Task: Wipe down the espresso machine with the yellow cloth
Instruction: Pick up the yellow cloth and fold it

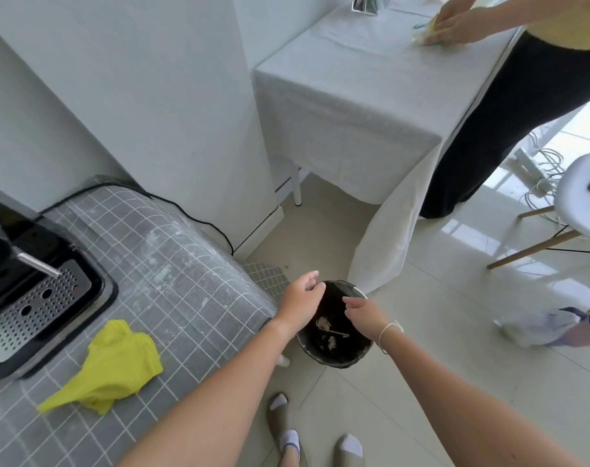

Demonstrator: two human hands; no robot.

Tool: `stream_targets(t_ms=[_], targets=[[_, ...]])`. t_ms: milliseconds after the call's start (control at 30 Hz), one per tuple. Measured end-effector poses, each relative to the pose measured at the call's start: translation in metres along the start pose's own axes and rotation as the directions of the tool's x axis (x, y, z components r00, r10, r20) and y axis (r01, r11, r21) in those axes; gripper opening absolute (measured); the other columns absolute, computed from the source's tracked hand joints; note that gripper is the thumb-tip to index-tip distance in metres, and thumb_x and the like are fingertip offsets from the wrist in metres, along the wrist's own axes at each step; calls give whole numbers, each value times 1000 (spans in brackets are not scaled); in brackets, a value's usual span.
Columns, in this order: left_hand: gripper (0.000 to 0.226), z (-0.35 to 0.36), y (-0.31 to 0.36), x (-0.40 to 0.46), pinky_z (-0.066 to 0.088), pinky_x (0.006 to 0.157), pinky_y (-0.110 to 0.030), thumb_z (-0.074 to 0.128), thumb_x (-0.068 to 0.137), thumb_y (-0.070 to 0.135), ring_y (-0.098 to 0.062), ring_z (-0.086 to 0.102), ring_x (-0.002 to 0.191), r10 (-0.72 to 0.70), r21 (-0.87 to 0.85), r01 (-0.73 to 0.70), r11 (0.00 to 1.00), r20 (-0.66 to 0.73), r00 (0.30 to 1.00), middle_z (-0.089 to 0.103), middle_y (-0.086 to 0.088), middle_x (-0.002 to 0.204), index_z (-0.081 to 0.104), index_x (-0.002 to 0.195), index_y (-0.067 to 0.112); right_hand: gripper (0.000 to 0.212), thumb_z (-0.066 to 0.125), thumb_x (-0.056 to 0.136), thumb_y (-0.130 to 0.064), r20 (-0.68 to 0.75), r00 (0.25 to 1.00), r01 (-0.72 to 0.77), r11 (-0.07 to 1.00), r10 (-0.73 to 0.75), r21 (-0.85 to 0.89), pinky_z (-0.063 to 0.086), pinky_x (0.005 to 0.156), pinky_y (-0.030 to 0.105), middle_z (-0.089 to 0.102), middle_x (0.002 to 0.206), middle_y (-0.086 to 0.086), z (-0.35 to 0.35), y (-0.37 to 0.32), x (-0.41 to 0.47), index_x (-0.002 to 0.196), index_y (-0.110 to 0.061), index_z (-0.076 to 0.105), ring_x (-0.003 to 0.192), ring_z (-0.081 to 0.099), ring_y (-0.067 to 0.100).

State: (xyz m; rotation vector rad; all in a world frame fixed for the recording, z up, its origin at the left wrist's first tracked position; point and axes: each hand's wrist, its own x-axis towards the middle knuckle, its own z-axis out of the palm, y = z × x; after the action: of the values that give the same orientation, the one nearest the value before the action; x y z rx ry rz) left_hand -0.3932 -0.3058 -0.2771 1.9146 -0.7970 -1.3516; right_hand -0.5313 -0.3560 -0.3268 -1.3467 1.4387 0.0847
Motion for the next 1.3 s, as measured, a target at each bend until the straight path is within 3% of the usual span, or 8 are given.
stream_targets(t_ms=[133, 233, 400, 600, 733, 867, 967, 1300], targets=[[45, -12, 14, -23, 40, 106, -40, 46, 92, 25, -15, 45, 128, 37, -2, -37, 999, -83, 996, 46, -4, 141, 44, 136, 21, 41, 42, 92, -12, -7, 994, 108, 993, -109, -49, 38, 98, 23, 57, 130, 3, -10, -17, -13, 131, -21, 52, 111, 55, 20], [44, -25, 18, -48, 40, 107, -39, 45, 93, 25, -15, 45, 128, 67, 4, -67, 998, -161, 985, 46, -5, 141, 43, 137, 21, 40, 40, 94, -13, -18, 978, 203, 975, -206, -87, 33, 90, 17, 55, 134, 2, -12, -37, -28, 132, -19, 51, 105, 54, 15], [43, -49, 8, -91, 35, 100, -21, 43, 95, 21, -14, 44, 129, 105, 36, -99, 994, -279, 954, 45, -3, 142, 42, 138, 18, 39, 39, 96, -14, -36, 931, 358, 928, -364, -105, 42, 92, 24, 54, 135, 3, 4, -76, -56, 133, -16, 50, 115, 57, 22], [37, -109, -32, -160, 38, 93, -18, 44, 95, 16, -12, 51, 120, 120, 57, -106, 993, -534, 837, 52, -1, 135, 50, 131, 16, 38, 43, 94, -16, 113, 827, 561, 819, -551, -116, 43, 78, 18, 59, 128, 2, 68, -123, -104, 130, -19, 53, 99, 62, 20], [33, -147, -63, -197, 44, 94, -27, 44, 94, 14, -14, 53, 112, 110, 67, -89, 994, -674, 731, 55, -2, 129, 56, 125, 16, 34, 44, 94, -18, 220, 756, 649, 749, -617, -132, 47, 71, 23, 60, 125, 2, 113, -134, -126, 126, -24, 55, 76, 56, 10], [34, -180, -96, -221, 43, 98, -30, 45, 93, 13, -16, 52, 114, 117, 145, -15, 989, -727, 676, 55, -2, 128, 56, 125, 16, 35, 49, 92, -18, 291, 708, 705, 668, -643, -238, 44, 89, 26, 58, 129, 2, 156, -139, -141, 127, -21, 55, 103, 57, 17], [35, -197, -117, -229, 42, 98, -27, 46, 93, 14, -17, 53, 112, 158, 239, 25, 971, -715, 681, 54, -2, 127, 55, 127, 17, 36, 53, 91, -18, 324, 680, 733, 601, -658, -318, 38, 98, 26, 55, 133, 1, 180, -139, -145, 127, -19, 55, 120, 52, 19], [49, -252, -161, -210, 37, 105, -33, 47, 93, 18, -21, 34, 129, 267, 560, 72, 825, -498, 825, 37, 5, 145, 37, 141, 26, 44, 56, 87, -28, 210, 704, 642, 481, -679, -597, 34, 106, 31, 43, 138, 0, 250, -130, -142, 129, -20, 50, 126, 41, 22]])
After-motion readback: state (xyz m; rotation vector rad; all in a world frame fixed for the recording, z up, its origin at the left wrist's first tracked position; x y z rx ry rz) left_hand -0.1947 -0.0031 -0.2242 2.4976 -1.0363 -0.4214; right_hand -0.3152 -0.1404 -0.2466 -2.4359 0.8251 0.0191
